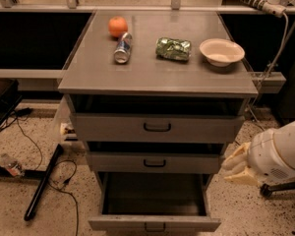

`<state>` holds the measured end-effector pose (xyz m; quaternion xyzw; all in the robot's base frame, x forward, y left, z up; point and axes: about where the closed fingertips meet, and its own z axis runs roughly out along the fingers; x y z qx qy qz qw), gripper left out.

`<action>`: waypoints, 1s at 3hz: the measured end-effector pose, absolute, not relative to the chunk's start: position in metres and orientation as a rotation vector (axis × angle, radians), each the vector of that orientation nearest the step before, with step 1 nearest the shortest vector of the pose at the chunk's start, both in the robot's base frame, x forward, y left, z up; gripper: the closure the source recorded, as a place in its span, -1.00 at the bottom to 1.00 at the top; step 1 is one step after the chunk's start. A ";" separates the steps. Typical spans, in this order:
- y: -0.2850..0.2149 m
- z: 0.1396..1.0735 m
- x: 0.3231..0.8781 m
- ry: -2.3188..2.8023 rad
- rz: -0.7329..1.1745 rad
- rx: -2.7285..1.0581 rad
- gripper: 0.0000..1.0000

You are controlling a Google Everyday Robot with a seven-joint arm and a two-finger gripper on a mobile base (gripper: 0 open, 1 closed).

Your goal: Close bottom drawer

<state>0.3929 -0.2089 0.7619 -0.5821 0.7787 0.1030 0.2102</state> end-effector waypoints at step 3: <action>-0.203 0.712 0.398 2.183 0.383 -1.547 1.00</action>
Offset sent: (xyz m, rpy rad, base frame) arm 0.0006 0.0014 -0.0085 0.0172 0.0161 0.0009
